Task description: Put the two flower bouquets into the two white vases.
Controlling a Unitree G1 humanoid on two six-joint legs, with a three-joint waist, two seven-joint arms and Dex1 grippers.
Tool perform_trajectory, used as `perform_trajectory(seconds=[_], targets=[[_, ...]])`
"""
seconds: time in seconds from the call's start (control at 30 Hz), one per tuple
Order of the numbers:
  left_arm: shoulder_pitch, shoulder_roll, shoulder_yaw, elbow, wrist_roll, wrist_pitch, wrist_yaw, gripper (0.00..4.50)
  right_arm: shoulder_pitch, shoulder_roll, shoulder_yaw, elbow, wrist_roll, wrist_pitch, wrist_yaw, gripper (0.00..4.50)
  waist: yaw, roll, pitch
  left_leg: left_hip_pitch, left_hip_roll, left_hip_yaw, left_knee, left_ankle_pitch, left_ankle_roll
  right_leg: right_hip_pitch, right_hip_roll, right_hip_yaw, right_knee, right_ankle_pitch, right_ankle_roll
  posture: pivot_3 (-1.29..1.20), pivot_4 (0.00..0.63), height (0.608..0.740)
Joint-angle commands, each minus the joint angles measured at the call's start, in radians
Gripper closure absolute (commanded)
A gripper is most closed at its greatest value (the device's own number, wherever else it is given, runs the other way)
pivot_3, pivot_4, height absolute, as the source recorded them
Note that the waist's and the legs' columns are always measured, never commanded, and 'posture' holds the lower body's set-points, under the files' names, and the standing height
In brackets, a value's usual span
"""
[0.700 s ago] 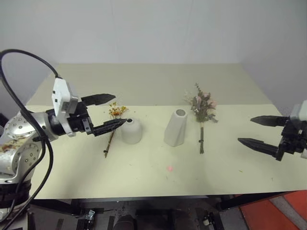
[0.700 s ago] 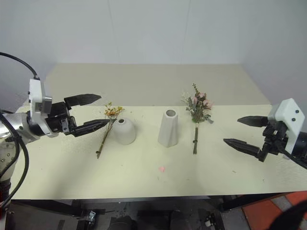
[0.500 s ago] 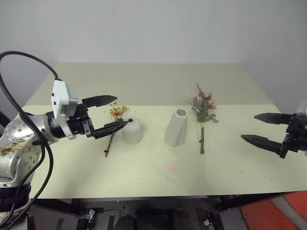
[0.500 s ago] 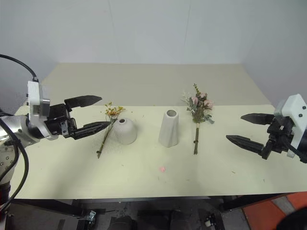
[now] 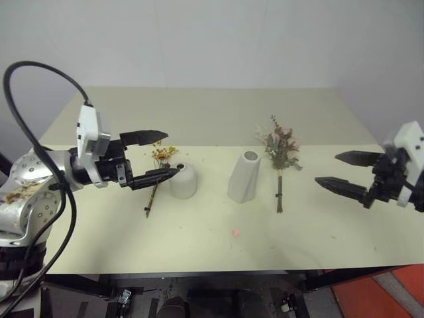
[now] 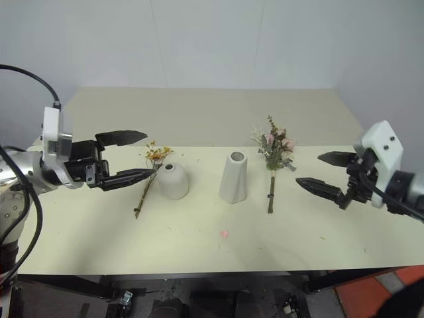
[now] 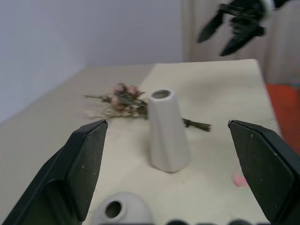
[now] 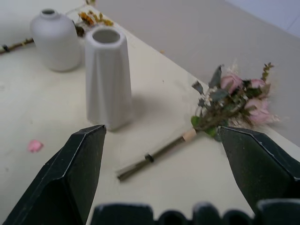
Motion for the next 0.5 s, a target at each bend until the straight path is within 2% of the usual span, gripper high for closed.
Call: perform_trajectory(seconds=[0.03, 0.3, 0.5], targets=[[-0.059, -0.010, -0.019, 0.041, 0.022, -0.054, -0.042, 0.02, -0.083, -0.020, 0.055, -0.004, 0.020, 0.090, -0.060, 0.00, -0.001, 0.000, 0.000, 0.000, 0.000, 0.000, 0.000, 0.000, 0.000, -0.001, 0.000, 0.000, 0.000, 0.000, 0.000, 0.00, 0.150, 0.740], [-0.196, -0.078, -0.122, 0.139, 0.079, -0.080, -0.100, 0.02, -0.500, 0.089, 0.361, 0.163, -0.027, 0.529, -0.285, 0.00, -0.001, 0.000, 0.000, -0.001, 0.000, 0.000, 0.000, 0.000, 0.000, -0.001, 0.000, 0.000, 0.000, 0.000, -0.001, 0.00, 0.150, 0.740], [-0.244, -0.115, -0.167, 0.160, 0.094, -0.076, -0.132, 0.02, -0.684, 0.224, 0.504, 0.394, -0.137, 0.687, -0.369, 0.00, -0.002, 0.000, 0.000, -0.006, -0.001, -0.001, 0.000, 0.000, 0.001, -0.005, -0.001, -0.001, 0.000, 0.001, -0.001, 0.00, 0.150, 0.740]])
